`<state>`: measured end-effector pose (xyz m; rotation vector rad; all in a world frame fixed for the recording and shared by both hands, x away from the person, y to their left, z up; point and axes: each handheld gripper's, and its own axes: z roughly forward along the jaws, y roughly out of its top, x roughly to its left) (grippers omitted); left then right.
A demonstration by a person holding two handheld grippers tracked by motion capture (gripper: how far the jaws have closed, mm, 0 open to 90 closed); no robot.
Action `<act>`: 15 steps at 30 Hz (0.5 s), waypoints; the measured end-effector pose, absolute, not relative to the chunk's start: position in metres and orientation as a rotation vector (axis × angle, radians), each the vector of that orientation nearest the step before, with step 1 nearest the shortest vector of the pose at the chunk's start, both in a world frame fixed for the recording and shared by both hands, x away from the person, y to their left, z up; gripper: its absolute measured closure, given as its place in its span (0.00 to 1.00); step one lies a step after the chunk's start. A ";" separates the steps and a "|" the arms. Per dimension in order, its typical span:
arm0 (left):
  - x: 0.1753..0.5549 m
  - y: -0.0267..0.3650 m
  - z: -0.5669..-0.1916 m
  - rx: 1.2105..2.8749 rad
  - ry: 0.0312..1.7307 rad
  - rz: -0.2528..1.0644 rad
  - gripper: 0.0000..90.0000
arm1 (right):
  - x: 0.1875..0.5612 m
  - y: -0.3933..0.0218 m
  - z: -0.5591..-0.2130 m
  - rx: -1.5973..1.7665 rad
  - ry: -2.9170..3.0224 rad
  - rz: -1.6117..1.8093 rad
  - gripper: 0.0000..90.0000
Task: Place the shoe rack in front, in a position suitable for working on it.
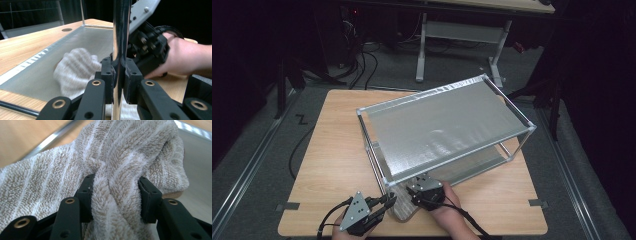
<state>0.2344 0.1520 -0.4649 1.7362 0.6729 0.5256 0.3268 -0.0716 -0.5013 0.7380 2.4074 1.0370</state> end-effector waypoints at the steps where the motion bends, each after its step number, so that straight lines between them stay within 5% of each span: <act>1: 0.235 0.152 -0.465 1.737 0.672 0.526 0.89 | 0.334 -0.081 -0.501 0.743 2.375 1.016 0.60; 10: 0.235 0.152 -0.465 1.733 0.680 0.526 0.89 | 0.355 -0.124 -0.499 0.916 2.296 0.944 0.63; 15: 0.236 0.153 -0.465 1.732 0.680 0.528 0.89 | 0.366 -0.155 -0.491 1.022 2.201 0.918 0.74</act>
